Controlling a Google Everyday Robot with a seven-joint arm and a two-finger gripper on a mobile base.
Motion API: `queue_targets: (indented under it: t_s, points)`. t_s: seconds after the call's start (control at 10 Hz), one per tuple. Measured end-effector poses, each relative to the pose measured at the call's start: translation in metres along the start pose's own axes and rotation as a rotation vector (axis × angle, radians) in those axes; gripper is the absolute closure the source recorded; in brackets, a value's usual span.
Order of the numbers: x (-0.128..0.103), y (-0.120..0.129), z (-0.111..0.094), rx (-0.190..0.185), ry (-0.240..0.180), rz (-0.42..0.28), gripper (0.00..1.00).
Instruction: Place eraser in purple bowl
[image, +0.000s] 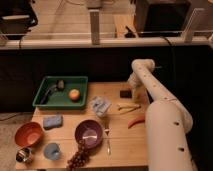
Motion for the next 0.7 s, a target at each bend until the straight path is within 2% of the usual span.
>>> queue_targets:
  t_s: [0.1, 0.2, 0.3, 0.5, 0.6, 0.7]
  points:
    - [0.0002, 0.0006, 0.0009, -0.002, -0.001, -0.001, 0.41]
    - [0.0016, 0.001, 0.0009, -0.002, -0.001, 0.0, 0.54]
    - [0.0021, 0.0016, 0.0013, -0.004, -0.001, 0.001, 0.61]
    - [0.0035, 0.0016, 0.0009, -0.008, 0.005, 0.0, 0.84]
    - [0.0039, 0.0016, 0.0007, -0.012, 0.008, 0.0, 0.9]
    - [0.004, 0.0007, 0.0007, -0.013, 0.011, 0.0, 0.92]
